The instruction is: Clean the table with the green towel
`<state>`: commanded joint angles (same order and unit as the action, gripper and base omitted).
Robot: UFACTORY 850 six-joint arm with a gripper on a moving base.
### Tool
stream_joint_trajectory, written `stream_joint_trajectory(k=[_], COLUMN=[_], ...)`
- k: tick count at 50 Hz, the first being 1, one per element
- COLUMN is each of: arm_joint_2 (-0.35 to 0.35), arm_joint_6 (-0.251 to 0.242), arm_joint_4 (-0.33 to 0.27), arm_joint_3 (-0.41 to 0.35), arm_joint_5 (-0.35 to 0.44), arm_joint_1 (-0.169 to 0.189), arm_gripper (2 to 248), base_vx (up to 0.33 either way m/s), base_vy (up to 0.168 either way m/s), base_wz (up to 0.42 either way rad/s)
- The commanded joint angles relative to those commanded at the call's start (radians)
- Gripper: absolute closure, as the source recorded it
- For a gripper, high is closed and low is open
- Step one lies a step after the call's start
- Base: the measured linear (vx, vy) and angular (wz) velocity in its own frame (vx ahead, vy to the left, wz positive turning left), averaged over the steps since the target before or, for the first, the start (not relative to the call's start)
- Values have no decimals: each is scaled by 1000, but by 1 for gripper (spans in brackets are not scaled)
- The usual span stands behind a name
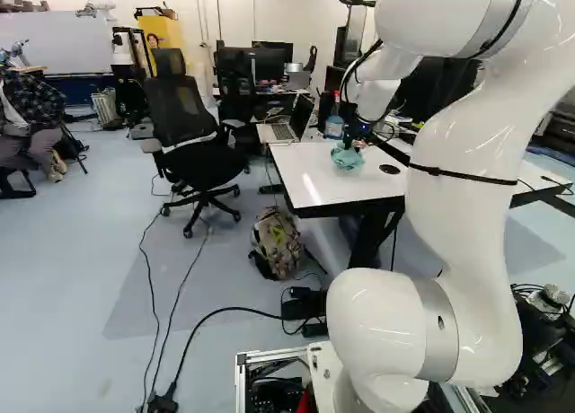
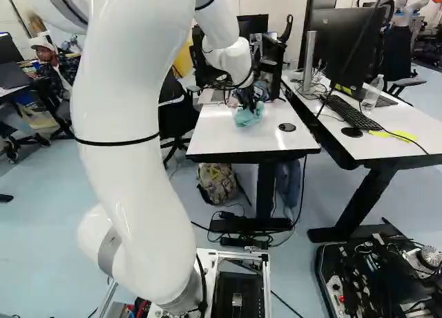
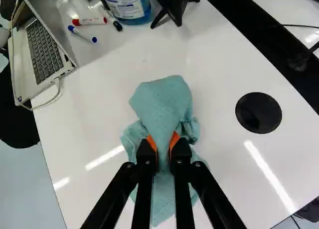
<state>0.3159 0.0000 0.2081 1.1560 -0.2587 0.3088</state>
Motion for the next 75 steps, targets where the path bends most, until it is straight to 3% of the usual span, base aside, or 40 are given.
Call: stream_joint_trajectory(k=[17, 31, 75], arm_joint_2=[-57, -57, 26], arm_joint_6=[0, 0, 0], arm_joint_4=[0, 0, 0], arm_joint_3=[-69, -69, 32], arm_joint_5=[0, 0, 0], arm_joint_1=[-15, -11, 103], arm_gripper=[204, 204, 204], base_vx=[0, 0, 0], base_vy=[0, 0, 0], base_wz=[0, 0, 0])
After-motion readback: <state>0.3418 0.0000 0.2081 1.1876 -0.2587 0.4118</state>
